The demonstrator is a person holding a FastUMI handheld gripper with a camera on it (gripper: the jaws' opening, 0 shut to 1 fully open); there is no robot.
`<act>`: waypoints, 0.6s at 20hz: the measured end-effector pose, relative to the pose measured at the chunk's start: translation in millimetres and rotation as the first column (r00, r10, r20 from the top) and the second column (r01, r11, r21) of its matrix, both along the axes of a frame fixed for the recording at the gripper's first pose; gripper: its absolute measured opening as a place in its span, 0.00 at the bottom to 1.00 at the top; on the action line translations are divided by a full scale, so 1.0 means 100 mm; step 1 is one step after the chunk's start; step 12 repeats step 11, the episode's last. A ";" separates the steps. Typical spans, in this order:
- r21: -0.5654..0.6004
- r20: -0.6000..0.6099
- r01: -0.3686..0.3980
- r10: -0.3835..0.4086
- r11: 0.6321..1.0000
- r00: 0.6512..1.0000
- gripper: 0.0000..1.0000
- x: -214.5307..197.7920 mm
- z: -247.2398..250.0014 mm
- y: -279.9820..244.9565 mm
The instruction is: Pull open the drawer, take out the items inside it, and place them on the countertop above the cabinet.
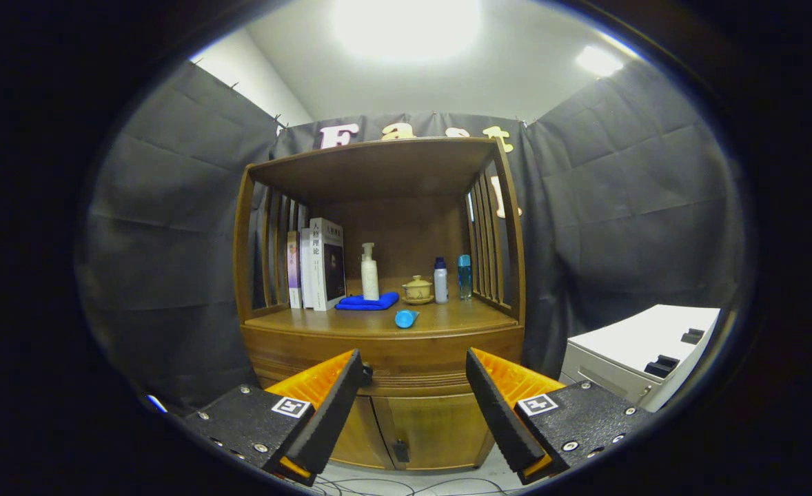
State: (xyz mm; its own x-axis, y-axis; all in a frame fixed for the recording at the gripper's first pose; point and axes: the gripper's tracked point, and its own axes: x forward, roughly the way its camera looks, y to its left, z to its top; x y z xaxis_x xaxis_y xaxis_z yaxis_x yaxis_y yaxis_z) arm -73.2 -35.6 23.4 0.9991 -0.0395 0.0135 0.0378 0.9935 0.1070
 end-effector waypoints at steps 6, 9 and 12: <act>-0.041 0.016 0.014 -0.014 0.999 1.000 0.93 0.03 -0.08 0.02; -0.048 0.016 -0.012 0.013 0.999 1.000 0.94 0.05 -0.10 0.11; -0.066 0.003 -0.019 0.019 0.998 1.000 0.93 0.05 -0.13 0.14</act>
